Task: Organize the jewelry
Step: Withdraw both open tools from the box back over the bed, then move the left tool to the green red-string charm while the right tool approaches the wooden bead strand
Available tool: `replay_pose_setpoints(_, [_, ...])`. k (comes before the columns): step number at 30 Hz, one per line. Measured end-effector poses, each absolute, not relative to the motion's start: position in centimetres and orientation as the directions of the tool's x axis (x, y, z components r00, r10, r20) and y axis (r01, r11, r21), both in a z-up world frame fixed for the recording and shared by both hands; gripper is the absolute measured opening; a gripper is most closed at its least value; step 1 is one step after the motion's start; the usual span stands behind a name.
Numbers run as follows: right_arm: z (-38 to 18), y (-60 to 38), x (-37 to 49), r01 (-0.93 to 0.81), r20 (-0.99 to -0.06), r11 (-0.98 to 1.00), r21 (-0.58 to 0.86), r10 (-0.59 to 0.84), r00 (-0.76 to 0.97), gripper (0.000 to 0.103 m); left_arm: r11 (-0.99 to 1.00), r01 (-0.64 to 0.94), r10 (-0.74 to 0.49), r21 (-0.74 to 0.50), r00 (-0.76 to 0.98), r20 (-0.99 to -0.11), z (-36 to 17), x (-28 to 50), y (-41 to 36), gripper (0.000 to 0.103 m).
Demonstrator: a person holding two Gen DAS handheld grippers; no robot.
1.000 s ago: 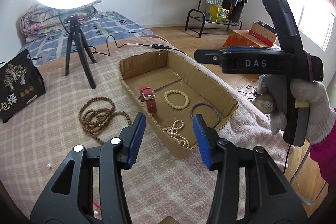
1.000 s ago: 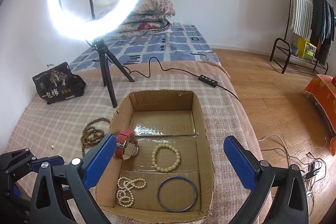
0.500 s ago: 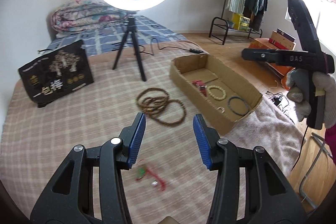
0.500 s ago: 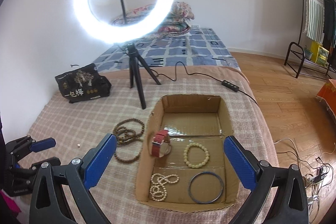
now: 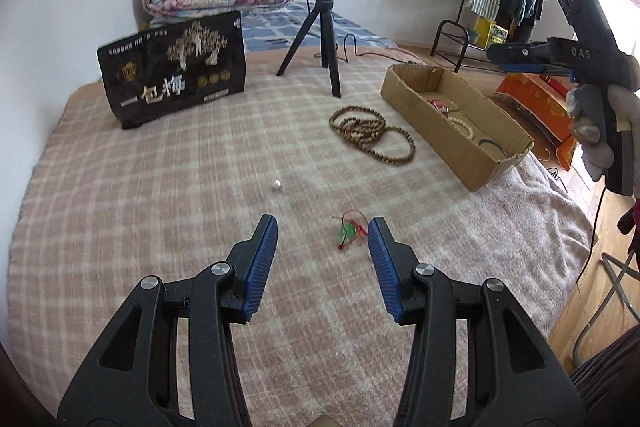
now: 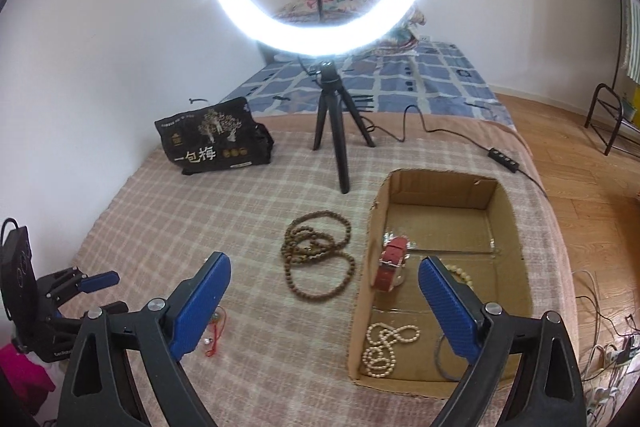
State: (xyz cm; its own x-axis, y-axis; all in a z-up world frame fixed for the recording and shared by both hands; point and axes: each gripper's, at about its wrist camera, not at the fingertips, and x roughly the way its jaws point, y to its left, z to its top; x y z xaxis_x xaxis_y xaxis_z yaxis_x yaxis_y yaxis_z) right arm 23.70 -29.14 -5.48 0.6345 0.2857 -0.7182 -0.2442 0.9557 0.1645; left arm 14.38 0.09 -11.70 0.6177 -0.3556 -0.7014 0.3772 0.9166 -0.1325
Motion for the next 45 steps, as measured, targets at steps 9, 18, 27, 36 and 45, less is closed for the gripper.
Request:
replay_pose_setpoints(9, [-7.3,-26.0,26.2,-0.295,-0.768,0.933,0.205,0.34,0.543,0.079,0.891,0.426,-0.391,-0.157,0.544,-0.742,-14.7,15.1,-1.4,0.043])
replay_pose_setpoints(18, [-10.6,-22.6,30.3,-0.311,-0.829,0.909,0.278,0.391,0.4,0.067,0.872,0.461,-0.406,-0.167,0.488,-0.773,-16.6,16.9,-2.9,0.039])
replay_pose_setpoints(27, [-15.1,-20.8,34.3,-0.219,-0.903,0.941,0.259,0.316,0.29,0.058,0.866,0.462,-0.414,-0.191,0.449,-0.792,-18.7,18.4,-3.0,0.034])
replay_pose_setpoints(36, [-17.7,-21.3,36.5,-0.056,-0.935,0.972,0.226,0.233,0.268,0.058,0.859,0.476,-0.418,-0.188,0.439,-0.795,-19.5,18.9,-3.2,0.034])
replay_pose_setpoints(45, [-19.5,-21.8,37.8,0.054,-0.939,0.968,0.244,0.222,0.263,0.067,0.853,0.494,-0.409,-0.169,0.431,-0.804,-19.8,19.4,-4.1,0.034])
